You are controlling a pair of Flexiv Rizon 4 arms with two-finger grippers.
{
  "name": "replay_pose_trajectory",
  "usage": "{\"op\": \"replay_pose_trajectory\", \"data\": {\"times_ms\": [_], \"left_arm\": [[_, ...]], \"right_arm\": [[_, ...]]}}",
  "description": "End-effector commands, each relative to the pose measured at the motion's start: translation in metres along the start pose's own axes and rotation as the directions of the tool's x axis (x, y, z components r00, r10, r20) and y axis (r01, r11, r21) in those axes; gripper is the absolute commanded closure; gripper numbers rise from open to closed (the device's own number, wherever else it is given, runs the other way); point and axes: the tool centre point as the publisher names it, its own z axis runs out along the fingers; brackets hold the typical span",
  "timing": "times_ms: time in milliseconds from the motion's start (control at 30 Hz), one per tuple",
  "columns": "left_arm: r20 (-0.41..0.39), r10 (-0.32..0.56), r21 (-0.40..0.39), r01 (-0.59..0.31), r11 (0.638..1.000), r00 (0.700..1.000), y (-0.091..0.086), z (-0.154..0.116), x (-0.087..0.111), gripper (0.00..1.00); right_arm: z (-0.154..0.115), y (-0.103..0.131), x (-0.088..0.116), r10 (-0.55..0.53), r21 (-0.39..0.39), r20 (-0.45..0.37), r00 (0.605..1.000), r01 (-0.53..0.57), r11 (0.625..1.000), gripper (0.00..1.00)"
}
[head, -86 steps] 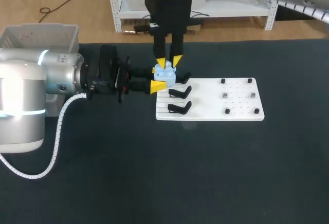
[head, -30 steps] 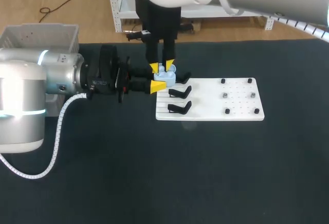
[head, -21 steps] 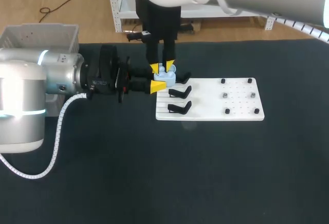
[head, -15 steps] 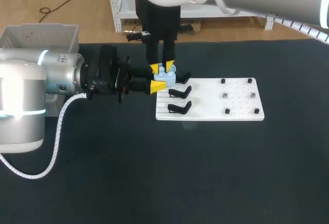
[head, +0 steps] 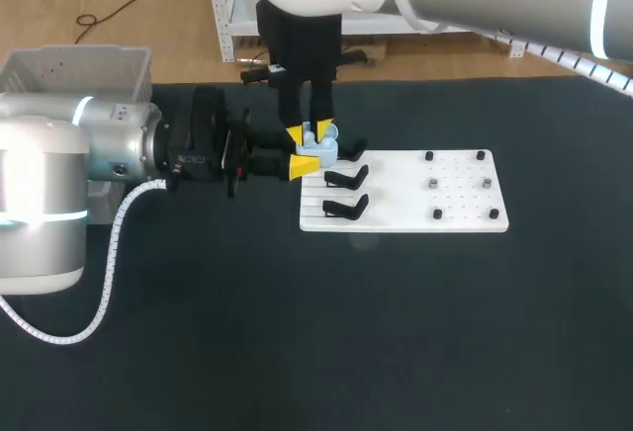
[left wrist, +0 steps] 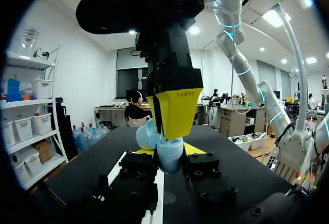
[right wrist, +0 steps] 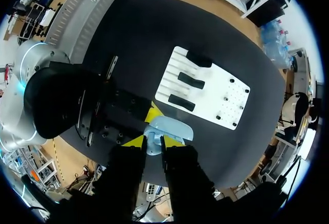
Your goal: Pick up each earbud case from the left stands, insert the matching earbuds, close the lid, and place the case in the box.
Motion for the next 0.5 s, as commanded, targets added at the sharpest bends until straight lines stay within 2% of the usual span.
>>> {"op": "replay_pose_trajectory", "data": {"times_ms": [33, 100, 133, 200, 267, 367, 500], "left_arm": [[0.001, 0.002, -0.004, -0.002, 1.0, 1.0, -0.001, 0.0, 0.0, 1.0], [0.001, 0.002, -0.004, -0.002, 1.0, 1.0, -0.001, 0.0, 0.0, 1.0], [0.001, 0.002, -0.004, -0.002, 1.0, 1.0, -0.001, 0.0, 0.0, 1.0], [0.001, 0.002, -0.004, -0.002, 1.0, 1.0, -0.001, 0.0, 0.0, 1.0], [0.001, 0.002, -0.004, -0.002, 1.0, 1.0, -0.001, 0.0, 0.0, 1.0], [0.001, 0.002, -0.004, -0.002, 1.0, 1.0, -0.001, 0.0, 0.0, 1.0], [0.001, 0.002, -0.004, -0.002, 1.0, 1.0, -0.001, 0.0, 0.0, 1.0]], "right_arm": [[0.001, 0.001, -0.004, 0.0, 0.002, -0.01, 1.0, 0.0, 1.0, 1.0], [0.001, 0.001, -0.004, 0.001, 0.001, -0.01, 1.0, -0.001, 1.0, 1.0], [0.001, 0.002, -0.004, 0.0, 0.001, -0.009, 1.0, 0.0, 1.0, 0.91], [0.001, 0.002, -0.004, -0.002, -0.001, -0.007, 1.0, 0.002, 1.0, 0.66], [-0.001, 0.003, -0.002, -0.003, -0.004, -0.002, 1.0, 0.003, 1.0, 0.55], [-0.008, 0.004, 0.003, -0.004, -0.005, 0.01, 1.0, 0.004, 1.0, 0.27], [-0.019, 0.006, 0.011, -0.004, -0.011, 0.03, 1.0, 0.004, 1.0, 0.09]]}}
